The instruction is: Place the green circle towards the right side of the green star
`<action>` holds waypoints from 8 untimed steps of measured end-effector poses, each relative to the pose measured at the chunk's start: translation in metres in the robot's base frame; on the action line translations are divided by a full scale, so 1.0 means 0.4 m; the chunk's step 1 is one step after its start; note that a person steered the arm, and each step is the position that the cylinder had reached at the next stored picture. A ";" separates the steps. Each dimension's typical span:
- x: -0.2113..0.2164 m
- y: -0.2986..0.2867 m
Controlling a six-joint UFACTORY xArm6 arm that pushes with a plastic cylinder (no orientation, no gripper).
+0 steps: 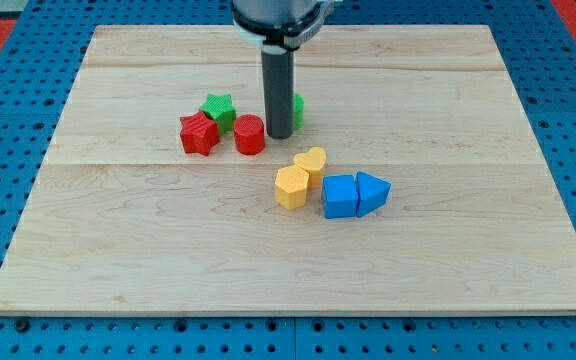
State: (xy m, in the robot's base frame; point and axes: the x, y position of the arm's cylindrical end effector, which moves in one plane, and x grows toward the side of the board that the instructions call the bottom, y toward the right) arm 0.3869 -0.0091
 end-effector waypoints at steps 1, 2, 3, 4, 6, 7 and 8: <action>0.026 0.086; -0.031 0.176; -0.092 0.186; -0.083 0.075; -0.050 -0.122; -0.043 0.045; 0.064 0.087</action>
State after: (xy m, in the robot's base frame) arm 0.4125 0.0259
